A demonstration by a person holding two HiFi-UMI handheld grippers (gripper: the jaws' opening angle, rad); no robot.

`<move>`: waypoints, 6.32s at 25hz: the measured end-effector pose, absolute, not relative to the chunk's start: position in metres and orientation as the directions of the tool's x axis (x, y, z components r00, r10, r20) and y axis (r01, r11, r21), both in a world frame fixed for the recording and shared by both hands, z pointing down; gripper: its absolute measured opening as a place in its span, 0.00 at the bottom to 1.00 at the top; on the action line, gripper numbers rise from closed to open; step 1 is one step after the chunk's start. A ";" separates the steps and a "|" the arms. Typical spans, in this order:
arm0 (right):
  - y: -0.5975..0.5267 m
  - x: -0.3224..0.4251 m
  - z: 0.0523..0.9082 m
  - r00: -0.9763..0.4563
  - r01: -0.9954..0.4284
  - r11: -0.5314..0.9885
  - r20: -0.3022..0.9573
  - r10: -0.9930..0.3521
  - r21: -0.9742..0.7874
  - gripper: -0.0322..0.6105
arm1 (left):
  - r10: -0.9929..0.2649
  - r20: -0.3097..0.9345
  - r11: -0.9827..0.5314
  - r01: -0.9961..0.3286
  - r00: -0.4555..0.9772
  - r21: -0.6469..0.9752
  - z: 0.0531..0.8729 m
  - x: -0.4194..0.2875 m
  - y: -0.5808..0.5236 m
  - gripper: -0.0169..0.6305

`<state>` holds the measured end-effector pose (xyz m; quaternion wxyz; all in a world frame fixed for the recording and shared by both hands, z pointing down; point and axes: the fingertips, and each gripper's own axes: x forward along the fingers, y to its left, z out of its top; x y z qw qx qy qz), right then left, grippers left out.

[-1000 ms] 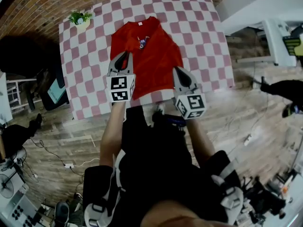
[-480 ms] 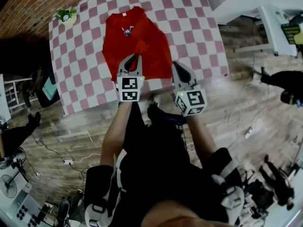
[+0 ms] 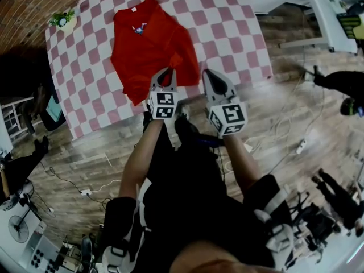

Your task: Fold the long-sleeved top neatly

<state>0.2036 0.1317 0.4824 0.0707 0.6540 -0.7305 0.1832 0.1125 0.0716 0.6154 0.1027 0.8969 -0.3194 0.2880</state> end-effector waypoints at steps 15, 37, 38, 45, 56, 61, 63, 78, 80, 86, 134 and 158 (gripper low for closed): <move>0.142 0.200 0.489 -0.148 -0.977 0.084 0.347 -0.926 -0.194 0.06 | -0.427 0.592 -0.822 -0.566 0.684 0.062 0.619 0.114 0.108 0.11; 0.069 0.111 0.420 -0.194 -0.976 0.155 0.298 -0.935 -0.150 0.06 | -0.606 0.380 -0.738 -0.672 0.699 0.060 0.459 -0.047 0.014 0.04; 0.064 0.105 0.417 -0.196 -0.976 0.158 0.295 -0.935 -0.149 0.06 | -0.607 0.375 -0.738 -0.672 0.701 0.061 0.456 -0.051 0.008 0.04; 0.038 0.079 0.409 -0.218 -0.974 0.189 0.280 -0.935 -0.128 0.06 | -0.615 0.351 -0.738 -0.672 0.706 0.061 0.444 -0.074 -0.012 0.04; -0.018 0.083 0.429 -0.289 -0.956 0.256 0.298 -0.910 -0.146 0.06 | -0.617 0.390 -0.717 -0.693 0.684 0.081 0.465 -0.075 -0.054 0.04; -0.058 0.092 0.446 -0.339 -0.940 0.304 0.340 -0.877 -0.152 0.07 | -0.628 0.419 -0.697 -0.714 0.656 0.071 0.483 -0.062 -0.090 0.06; -0.076 0.096 0.458 -0.359 -0.933 0.325 0.377 -0.854 -0.152 0.11 | -0.602 0.438 -0.705 -0.702 0.668 0.101 0.494 -0.053 -0.105 0.23; -0.230 0.149 0.560 -0.437 -0.849 0.527 0.608 -0.663 -0.036 0.26 | -0.454 0.652 -0.782 -0.622 0.607 0.034 0.599 -0.017 -0.245 0.33; -0.246 0.151 0.581 -0.444 -0.825 0.565 0.651 -0.616 -0.029 0.27 | -0.428 0.683 -0.796 -0.605 0.592 0.025 0.619 -0.015 -0.257 0.33; -0.286 0.159 0.636 -0.454 -0.759 0.651 0.740 -0.496 -0.029 0.27 | -0.343 0.764 -0.835 -0.550 0.546 0.018 0.677 -0.012 -0.285 0.35; -0.373 0.187 0.664 -0.380 -0.698 0.714 0.812 -0.442 0.062 0.11 | -0.383 0.779 -0.904 -0.374 0.496 -0.206 0.671 -0.010 -0.382 0.07; -0.219 0.161 0.507 -0.395 -0.737 0.642 0.637 -0.662 0.211 0.11 | -0.534 0.581 -0.845 -0.361 0.614 -0.395 0.521 -0.029 -0.235 0.07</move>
